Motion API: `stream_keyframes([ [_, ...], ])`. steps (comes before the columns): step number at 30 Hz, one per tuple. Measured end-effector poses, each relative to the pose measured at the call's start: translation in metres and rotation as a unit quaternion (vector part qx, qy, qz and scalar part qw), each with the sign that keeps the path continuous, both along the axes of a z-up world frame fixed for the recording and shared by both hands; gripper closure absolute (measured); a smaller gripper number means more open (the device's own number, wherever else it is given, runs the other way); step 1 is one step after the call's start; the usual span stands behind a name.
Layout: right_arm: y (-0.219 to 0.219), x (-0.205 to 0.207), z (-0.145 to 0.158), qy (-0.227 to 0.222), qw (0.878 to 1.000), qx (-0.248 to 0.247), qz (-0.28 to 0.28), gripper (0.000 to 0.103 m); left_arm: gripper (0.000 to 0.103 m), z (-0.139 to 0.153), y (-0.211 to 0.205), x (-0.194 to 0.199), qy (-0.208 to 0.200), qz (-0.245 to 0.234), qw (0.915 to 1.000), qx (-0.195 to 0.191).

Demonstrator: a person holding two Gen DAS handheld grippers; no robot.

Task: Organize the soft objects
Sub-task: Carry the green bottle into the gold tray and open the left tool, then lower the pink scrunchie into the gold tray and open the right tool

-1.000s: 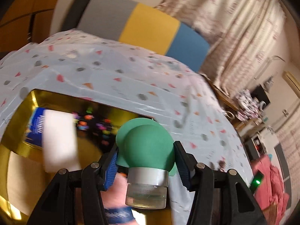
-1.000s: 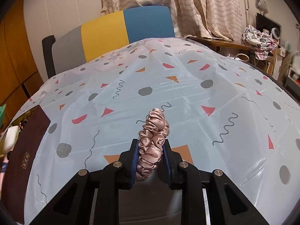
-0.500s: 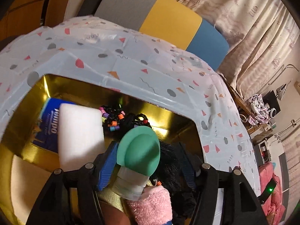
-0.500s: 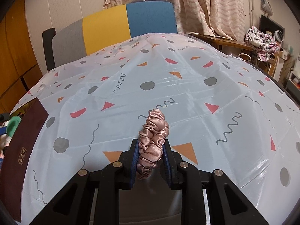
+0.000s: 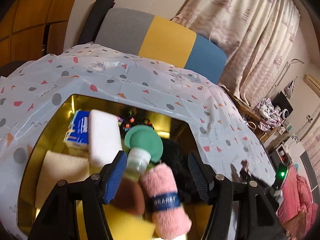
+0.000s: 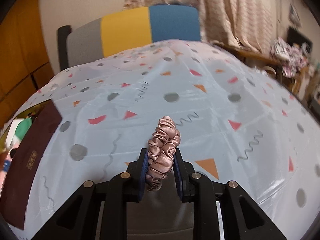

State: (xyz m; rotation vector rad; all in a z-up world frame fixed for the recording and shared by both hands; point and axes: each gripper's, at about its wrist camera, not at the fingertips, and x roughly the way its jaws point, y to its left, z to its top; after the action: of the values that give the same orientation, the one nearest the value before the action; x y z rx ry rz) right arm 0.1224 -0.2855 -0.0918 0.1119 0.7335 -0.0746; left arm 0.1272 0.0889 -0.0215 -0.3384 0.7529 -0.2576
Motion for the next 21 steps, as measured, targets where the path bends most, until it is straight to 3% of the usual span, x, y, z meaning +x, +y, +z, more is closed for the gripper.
stream_keyframes([
  [13, 0.107, -0.003, 0.056, -0.036, 0.988, 0.035, 0.146, 0.077, 0.039, -0.008, 0.005, -0.038, 0.009, -0.009, 0.9997, -0.019],
  [21, 0.171, 0.017, 0.068, -0.036, 0.978, 0.035, 0.204, 0.077, 0.038, -0.004, 0.006, -0.052, 0.006, -0.002, 0.9999, 0.015],
])
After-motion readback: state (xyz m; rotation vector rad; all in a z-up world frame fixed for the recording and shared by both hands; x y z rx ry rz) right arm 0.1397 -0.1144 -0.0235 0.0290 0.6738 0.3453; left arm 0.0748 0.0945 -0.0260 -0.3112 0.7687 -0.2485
